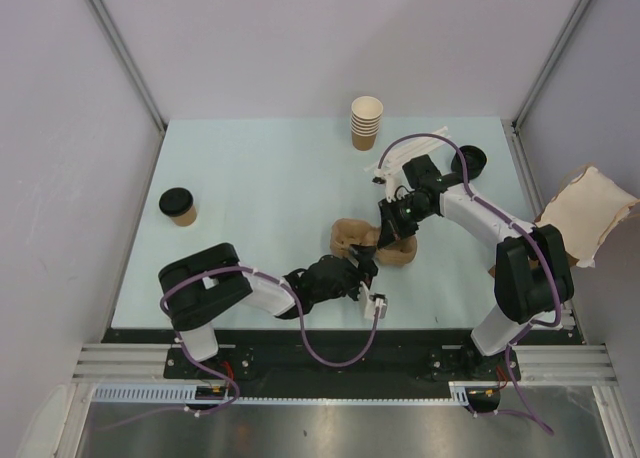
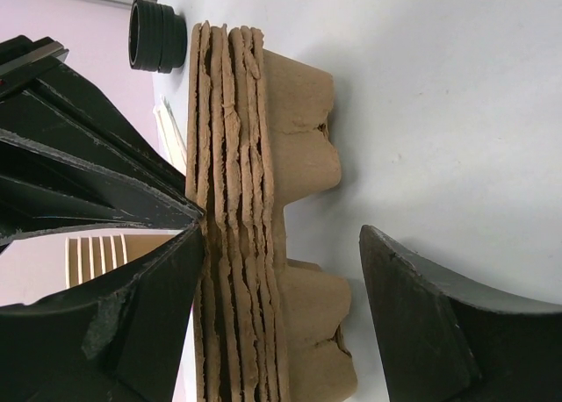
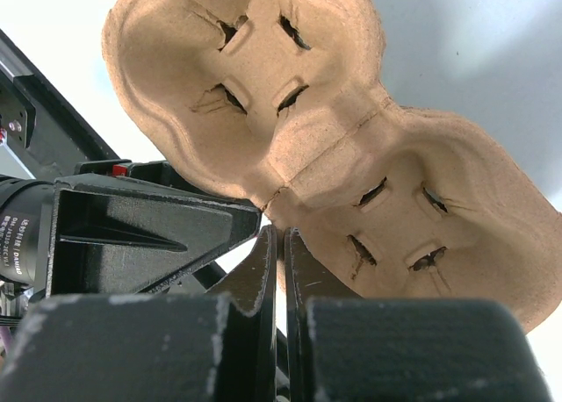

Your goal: Pack the takeout coffee

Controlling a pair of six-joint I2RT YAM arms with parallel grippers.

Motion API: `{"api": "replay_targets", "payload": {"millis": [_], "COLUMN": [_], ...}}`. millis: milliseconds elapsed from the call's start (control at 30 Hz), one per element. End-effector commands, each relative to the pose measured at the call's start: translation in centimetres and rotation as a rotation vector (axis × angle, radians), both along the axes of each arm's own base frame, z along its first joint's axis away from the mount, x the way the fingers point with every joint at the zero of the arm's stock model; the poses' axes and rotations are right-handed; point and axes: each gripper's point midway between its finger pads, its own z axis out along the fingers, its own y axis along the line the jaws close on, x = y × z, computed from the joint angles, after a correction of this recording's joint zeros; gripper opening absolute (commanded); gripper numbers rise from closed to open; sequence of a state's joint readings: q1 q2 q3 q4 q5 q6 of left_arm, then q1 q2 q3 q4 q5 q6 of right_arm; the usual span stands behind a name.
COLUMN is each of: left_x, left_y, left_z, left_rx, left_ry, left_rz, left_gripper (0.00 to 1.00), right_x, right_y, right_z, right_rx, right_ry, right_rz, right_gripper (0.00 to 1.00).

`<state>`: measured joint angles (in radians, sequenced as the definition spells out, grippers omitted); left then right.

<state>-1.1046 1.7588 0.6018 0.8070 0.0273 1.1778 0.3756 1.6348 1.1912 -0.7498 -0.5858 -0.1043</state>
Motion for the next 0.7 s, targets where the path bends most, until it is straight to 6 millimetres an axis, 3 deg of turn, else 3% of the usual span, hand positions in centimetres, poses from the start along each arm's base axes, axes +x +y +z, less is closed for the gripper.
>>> {"api": "replay_targets", "payload": {"millis": [0, 300, 667], "left_x": [1.0, 1.5, 0.6], "left_y": [-0.7, -0.3, 1.0], "left_z": [1.4, 0.0, -2.6], "left_rx": [-0.053, -0.018, 0.069], "left_ry": [-0.011, 0.018, 0.096], "left_rz": [0.028, 0.048, 0.038], "left_gripper": [0.77, 0.75, 0.60], "right_x": [-0.6, -0.7, -1.0], "right_y": [0.6, 0.8, 1.1], "right_z": [1.4, 1.8, 2.5], "right_rx": [0.051, 0.067, 0.104], "right_ry": [-0.007, -0.005, 0.000], "right_rz": [0.010, 0.018, 0.022], "right_gripper": [0.00, 0.00, 0.00]}}
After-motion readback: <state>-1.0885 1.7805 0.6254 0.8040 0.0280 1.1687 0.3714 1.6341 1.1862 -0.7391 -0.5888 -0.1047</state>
